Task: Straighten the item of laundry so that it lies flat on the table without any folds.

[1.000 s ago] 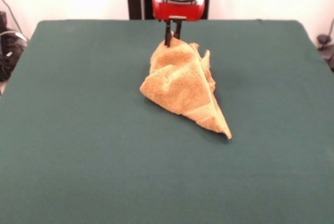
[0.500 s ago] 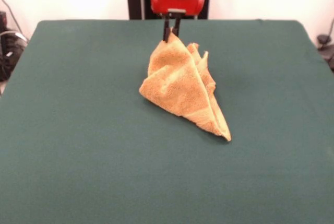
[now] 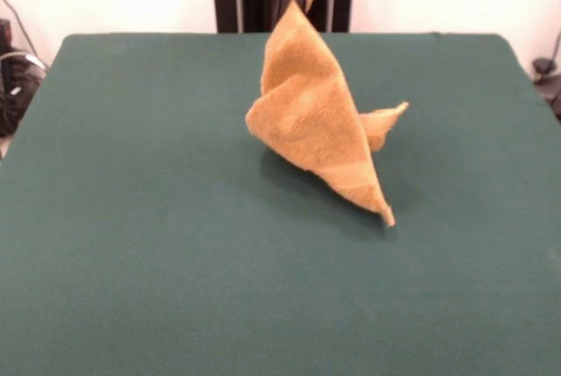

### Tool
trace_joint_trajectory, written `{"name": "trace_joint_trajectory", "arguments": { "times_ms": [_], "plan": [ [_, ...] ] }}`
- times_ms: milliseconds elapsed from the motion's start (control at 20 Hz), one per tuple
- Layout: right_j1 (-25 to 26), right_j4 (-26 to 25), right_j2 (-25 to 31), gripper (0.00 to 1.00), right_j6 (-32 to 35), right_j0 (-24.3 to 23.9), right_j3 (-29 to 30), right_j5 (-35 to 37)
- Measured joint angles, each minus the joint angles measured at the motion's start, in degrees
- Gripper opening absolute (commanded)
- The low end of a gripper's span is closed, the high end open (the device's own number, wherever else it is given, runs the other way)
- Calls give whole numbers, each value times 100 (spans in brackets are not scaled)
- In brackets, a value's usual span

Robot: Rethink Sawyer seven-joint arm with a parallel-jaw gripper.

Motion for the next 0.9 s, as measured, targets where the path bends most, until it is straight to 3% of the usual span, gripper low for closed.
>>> {"name": "trace_joint_trajectory", "arguments": {
  "times_ms": [250,900],
  "plan": [
    [-71,-6,1,0,0,44,-145,196],
    [1386,-10,207,0,0,-825,-1039,129]
  ]
}}
